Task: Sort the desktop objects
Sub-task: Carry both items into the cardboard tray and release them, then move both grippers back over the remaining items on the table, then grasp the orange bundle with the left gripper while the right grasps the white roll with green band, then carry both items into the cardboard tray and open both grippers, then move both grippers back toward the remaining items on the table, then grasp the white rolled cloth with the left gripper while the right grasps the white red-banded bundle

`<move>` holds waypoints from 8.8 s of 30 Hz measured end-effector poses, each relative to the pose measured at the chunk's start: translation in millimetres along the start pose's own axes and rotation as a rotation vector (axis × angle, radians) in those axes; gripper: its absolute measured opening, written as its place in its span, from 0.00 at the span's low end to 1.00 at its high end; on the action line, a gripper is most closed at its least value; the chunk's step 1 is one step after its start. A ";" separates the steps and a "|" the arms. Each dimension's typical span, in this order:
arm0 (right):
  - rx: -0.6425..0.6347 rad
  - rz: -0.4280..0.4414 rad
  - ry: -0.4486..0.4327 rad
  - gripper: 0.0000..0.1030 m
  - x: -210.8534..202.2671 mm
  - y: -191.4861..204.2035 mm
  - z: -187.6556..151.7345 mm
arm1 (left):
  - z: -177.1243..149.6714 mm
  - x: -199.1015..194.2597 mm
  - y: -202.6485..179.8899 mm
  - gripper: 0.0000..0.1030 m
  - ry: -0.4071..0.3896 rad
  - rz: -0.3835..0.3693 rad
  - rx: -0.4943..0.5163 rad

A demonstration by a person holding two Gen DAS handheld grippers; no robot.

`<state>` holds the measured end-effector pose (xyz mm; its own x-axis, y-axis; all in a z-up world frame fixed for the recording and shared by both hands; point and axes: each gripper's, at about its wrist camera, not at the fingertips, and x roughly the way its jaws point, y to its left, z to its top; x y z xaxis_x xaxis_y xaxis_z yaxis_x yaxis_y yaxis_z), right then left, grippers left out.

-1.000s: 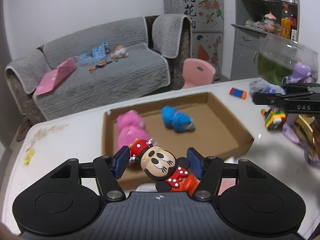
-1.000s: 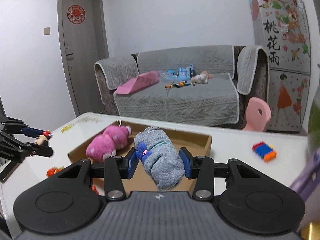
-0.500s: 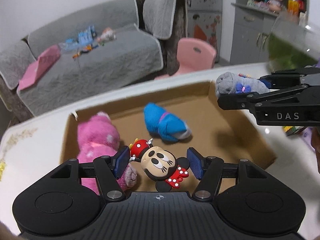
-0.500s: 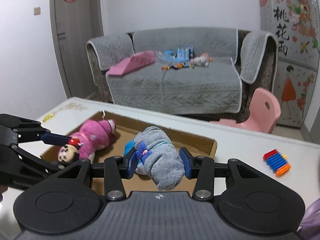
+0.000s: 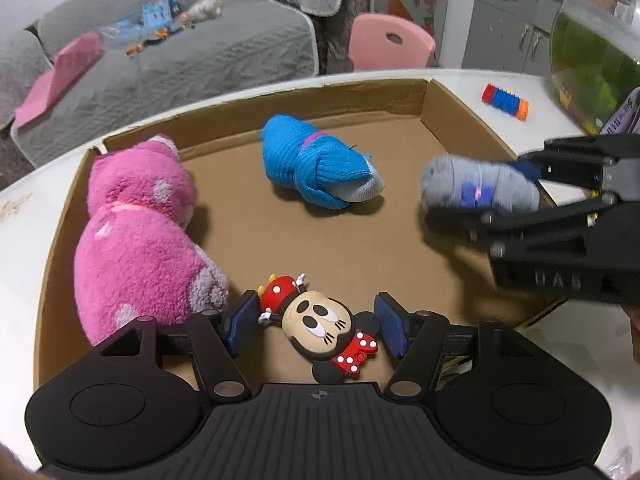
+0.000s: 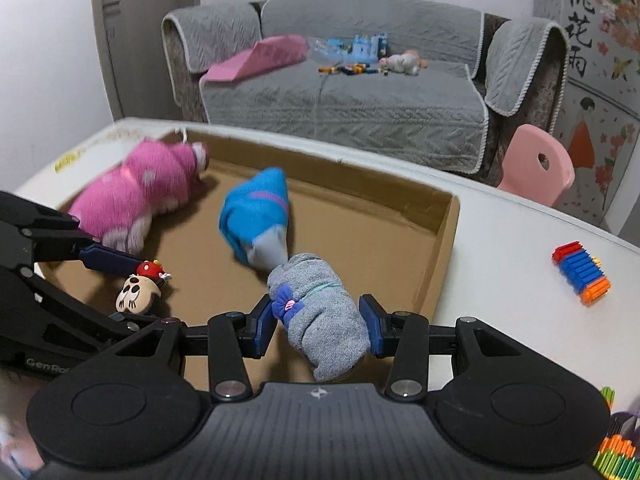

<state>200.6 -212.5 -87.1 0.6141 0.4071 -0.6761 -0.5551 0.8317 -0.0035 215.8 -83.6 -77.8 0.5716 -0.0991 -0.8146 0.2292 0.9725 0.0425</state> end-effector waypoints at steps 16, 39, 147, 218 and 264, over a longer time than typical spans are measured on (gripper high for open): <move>-0.050 -0.007 -0.212 0.69 -105.6 20.1 -25.8 | -10.1 -93.3 23.1 0.88 -0.177 0.016 -0.046; -0.179 0.179 -0.139 0.82 -156.0 117.2 -133.9 | -156.5 -138.6 107.2 0.99 -0.156 0.119 -0.090; -0.107 0.079 -0.210 0.56 -86.5 3.8 47.9 | 8.6 -99.9 25.3 0.57 -0.234 0.116 -0.064; -0.096 0.169 -0.196 0.88 -163.9 91.4 -129.3 | -190.7 -166.0 23.3 0.97 -0.185 0.120 -0.102; -0.153 0.167 -0.047 0.38 -133.0 67.5 -143.3 | -172.9 -107.1 55.8 0.75 -0.075 0.107 -0.192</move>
<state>1.1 -264.5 -102.9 0.5298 0.5547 -0.6416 -0.7277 0.6859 -0.0079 31.1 17.7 -88.2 0.6430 -0.0021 -0.7659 0.0143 0.9999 0.0093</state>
